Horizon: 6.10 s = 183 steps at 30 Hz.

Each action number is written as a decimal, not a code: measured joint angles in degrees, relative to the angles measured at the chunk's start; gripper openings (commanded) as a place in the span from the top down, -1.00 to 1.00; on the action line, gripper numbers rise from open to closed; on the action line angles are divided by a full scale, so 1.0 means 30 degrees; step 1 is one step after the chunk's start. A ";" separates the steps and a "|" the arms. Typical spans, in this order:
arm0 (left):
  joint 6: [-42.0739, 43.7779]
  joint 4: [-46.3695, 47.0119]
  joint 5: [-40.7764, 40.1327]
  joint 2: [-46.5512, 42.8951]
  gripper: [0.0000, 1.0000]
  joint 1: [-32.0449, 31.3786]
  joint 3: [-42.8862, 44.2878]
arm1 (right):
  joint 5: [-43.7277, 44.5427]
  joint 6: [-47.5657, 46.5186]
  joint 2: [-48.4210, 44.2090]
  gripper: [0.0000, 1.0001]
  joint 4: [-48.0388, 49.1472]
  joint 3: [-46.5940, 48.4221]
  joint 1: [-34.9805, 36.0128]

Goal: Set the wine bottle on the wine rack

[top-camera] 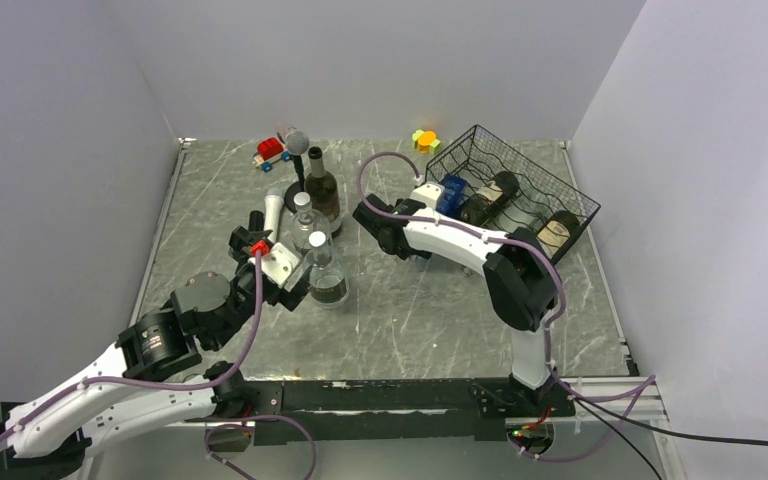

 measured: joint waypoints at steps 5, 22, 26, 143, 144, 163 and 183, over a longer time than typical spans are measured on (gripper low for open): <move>0.0015 0.0233 -0.0015 0.0342 -0.99 0.0000 -0.0007 | 0.0605 -0.0007 0.1122 1.00 0.0328 0.0874 -0.0648; 0.0015 0.0648 -0.0138 0.1086 -0.99 0.0000 -0.0007 | 0.1304 -0.1945 0.3548 1.00 0.1209 0.3708 -0.2914; 0.0015 0.0765 -0.0146 0.0831 -0.99 0.0000 -0.0007 | 0.1333 -0.2856 0.3789 1.00 0.2025 0.3832 -0.3286; -1.0513 -0.2688 -0.2528 -0.0867 -0.99 0.0000 0.2907 | -1.1883 -1.9875 0.2951 0.81 1.3143 0.9245 0.0306; -1.0535 -0.2725 -0.2528 -0.0882 -0.99 0.0000 0.2914 | -1.1693 -1.9926 0.2943 0.97 1.3318 0.9158 0.0321; -1.0834 -0.3016 -0.1778 -0.0772 -0.99 0.0000 0.3126 | -0.9209 -2.1077 -0.3366 1.00 1.2145 0.6696 0.0590; -1.0163 0.3803 0.5238 0.1712 -0.99 0.0000 -0.0634 | -1.3865 -1.8571 -1.4192 1.00 0.4656 0.1450 0.0554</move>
